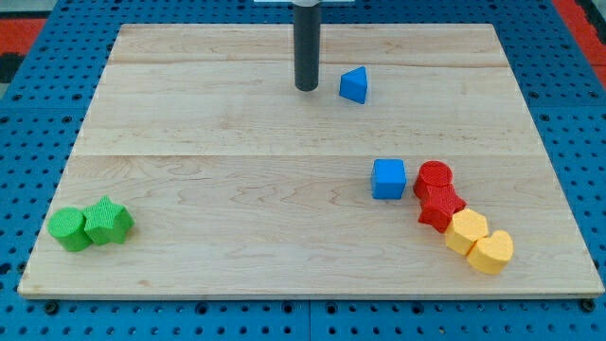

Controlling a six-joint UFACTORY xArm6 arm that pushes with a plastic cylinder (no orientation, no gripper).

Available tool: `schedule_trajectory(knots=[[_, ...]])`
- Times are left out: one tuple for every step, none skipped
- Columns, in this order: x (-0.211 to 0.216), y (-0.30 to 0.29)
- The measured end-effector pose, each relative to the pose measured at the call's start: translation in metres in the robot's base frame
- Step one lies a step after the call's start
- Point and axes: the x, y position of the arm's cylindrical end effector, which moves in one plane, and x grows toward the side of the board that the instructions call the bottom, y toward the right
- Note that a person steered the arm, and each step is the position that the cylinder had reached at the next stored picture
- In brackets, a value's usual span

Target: Drag the arm to the left of the blue triangle

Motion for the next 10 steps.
schedule_trajectory(knots=[[0.009,-0.017],[0.018,-0.029],[0.007,-0.029],[-0.001,-0.029],[-0.002,-0.031],[-0.002,-0.032],[-0.002,-0.032],[-0.002,-0.032],[-0.002,-0.034],[-0.012,-0.056]])
